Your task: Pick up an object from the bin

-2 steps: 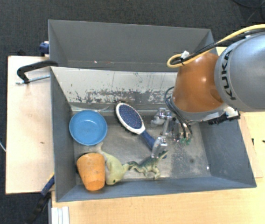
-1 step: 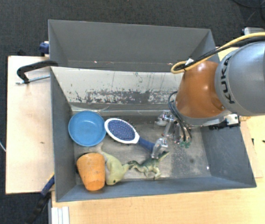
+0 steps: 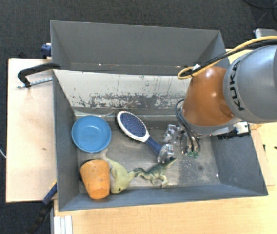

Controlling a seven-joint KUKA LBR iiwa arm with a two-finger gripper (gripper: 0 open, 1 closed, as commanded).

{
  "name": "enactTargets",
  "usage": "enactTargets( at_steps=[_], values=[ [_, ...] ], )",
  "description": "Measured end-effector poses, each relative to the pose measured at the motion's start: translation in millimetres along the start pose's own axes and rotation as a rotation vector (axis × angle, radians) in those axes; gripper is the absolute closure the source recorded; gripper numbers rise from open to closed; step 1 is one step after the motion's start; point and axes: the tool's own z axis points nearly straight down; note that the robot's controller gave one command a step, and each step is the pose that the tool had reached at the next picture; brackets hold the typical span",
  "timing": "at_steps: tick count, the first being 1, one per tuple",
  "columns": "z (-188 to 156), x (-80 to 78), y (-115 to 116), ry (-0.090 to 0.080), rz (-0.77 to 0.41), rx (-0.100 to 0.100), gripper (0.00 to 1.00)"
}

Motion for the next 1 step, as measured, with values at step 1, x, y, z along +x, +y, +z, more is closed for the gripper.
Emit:
enactTargets(
  at_steps=[1],
  values=[
    [-180.0, -5.8, -21.8, -0.015, -0.236, 0.007, 1.00]
  ],
)
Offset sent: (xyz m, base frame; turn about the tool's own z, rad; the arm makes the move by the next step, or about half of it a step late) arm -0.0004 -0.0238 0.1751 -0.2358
